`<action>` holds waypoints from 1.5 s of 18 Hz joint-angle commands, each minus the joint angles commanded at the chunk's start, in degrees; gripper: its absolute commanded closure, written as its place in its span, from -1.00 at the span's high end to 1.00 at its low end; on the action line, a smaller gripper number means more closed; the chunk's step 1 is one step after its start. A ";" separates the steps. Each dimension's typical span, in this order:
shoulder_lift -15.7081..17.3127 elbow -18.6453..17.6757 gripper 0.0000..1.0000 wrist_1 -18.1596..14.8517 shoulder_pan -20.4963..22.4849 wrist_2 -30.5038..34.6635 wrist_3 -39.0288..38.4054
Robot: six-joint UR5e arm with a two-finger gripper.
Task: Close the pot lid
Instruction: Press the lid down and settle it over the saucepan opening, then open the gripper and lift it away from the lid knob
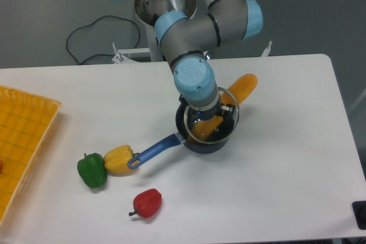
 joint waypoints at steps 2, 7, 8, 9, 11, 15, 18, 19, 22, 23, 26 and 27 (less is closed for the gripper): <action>1.05 0.00 0.99 0.00 -0.09 -0.09 -0.09; 4.48 0.00 1.00 -0.09 0.26 -3.15 0.87; 5.01 0.09 1.00 -0.09 0.44 -4.90 1.92; 5.71 0.35 1.00 -0.09 0.79 -7.01 2.54; 6.94 0.44 1.00 -0.17 2.71 -10.36 2.64; 7.91 -0.17 1.00 -0.09 5.88 -11.69 4.21; 7.30 0.44 1.00 0.26 8.42 -11.16 6.06; 7.38 0.44 1.00 0.26 9.74 -11.16 8.07; 7.30 0.70 1.00 0.09 14.14 -11.69 17.55; 7.30 0.70 1.00 0.09 15.72 -11.60 20.62; 6.16 1.14 1.00 1.48 19.85 -11.60 32.21; 5.72 1.40 1.00 3.06 21.43 -11.60 37.13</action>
